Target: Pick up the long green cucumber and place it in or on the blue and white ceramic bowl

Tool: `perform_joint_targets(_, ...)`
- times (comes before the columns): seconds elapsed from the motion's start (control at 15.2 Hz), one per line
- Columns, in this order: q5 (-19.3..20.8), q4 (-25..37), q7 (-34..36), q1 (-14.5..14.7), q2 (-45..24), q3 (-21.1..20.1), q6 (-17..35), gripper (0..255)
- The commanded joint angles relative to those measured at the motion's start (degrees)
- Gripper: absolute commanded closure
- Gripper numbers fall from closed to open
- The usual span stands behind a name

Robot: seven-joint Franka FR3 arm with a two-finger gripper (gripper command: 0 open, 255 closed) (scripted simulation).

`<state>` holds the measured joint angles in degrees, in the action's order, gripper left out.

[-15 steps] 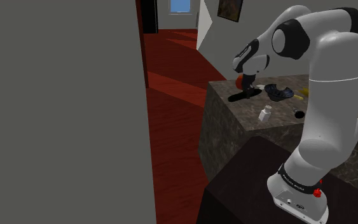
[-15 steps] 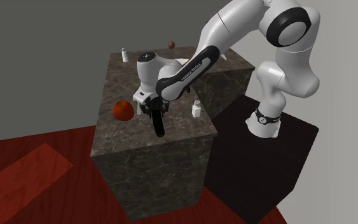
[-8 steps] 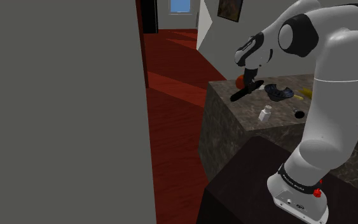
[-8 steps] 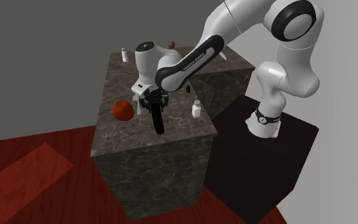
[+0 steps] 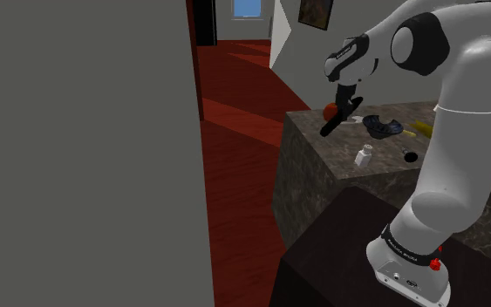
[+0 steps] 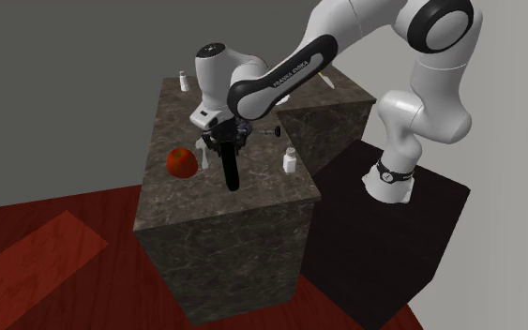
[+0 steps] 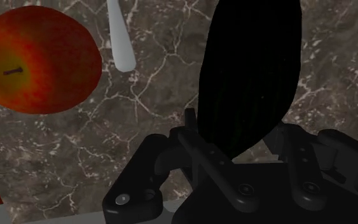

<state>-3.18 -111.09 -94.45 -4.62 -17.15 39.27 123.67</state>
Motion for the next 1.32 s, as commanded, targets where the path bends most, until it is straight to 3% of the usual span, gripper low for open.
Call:
perform_joint_targets(0.0, 0.7, 0.4, 0.3, 0.3, 1.0, 0.3, -1.3, 255)
perform_joint_targets(0.53, 2.6, 3.4, 1.1, 1.1, 3.7, 1.0, -6.4, 255)
perform_joint_targets(1.25, -1.8, 7.5, -15.1, -10.6, -1.0, 4.4, -5.6, 255)
